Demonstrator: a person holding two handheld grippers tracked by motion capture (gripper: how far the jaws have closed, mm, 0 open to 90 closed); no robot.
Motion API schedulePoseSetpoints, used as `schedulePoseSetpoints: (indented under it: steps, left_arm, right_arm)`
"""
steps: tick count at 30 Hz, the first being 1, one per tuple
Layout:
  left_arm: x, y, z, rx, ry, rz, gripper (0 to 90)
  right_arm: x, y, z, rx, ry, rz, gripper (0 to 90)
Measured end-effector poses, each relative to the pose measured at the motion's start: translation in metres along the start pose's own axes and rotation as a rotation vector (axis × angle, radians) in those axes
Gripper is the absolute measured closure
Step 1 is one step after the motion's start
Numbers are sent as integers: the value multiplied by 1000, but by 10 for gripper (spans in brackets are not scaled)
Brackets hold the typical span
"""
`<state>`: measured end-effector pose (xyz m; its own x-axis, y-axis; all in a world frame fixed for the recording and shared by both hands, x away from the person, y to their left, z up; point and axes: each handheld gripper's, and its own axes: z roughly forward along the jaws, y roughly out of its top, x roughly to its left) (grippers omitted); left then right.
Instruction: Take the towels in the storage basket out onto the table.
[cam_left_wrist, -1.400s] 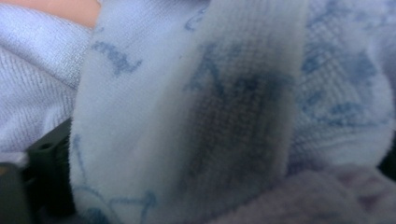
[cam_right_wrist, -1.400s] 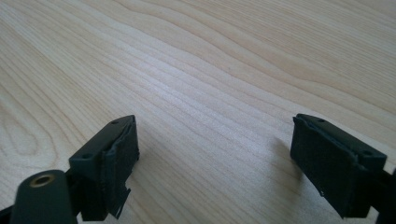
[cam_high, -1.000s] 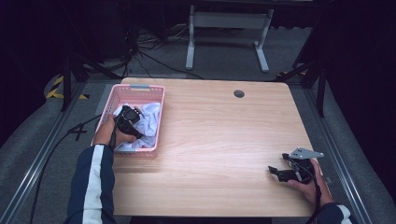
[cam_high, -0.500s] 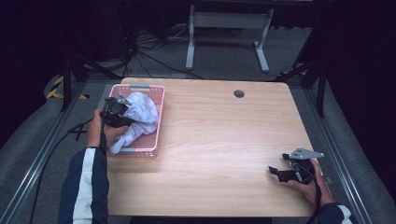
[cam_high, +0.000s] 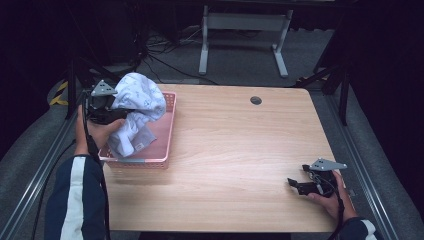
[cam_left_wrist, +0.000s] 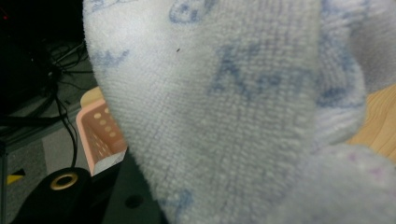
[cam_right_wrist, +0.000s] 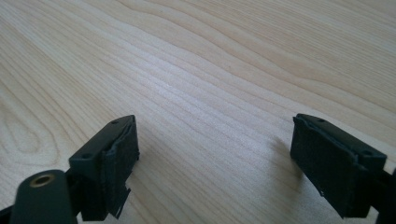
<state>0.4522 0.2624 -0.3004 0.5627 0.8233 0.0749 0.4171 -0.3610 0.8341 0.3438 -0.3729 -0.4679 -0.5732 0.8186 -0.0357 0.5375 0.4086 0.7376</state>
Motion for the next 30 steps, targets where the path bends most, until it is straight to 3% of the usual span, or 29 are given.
schedulePoseSetpoints:
  steps: [8, 15, 22, 30]
  left_arm:
    - [-7, 32, -21, -85, 2, 1, 655]
    - [-20, 65, -44, -152, -11, 47, 656]
    - [-35, 95, -55, -176, -25, 98, 656]
    - [-62, 124, -53, -214, -98, 136, 656]
  right_arm:
    - [0, 0, 0, 0, 0, 1, 156]
    - [0, 0, 0, 0, 1, 2, 156]
    - [0, 0, 0, 0, 0, 2, 156]
    - [0, 0, 0, 1, -1, -1, 156]
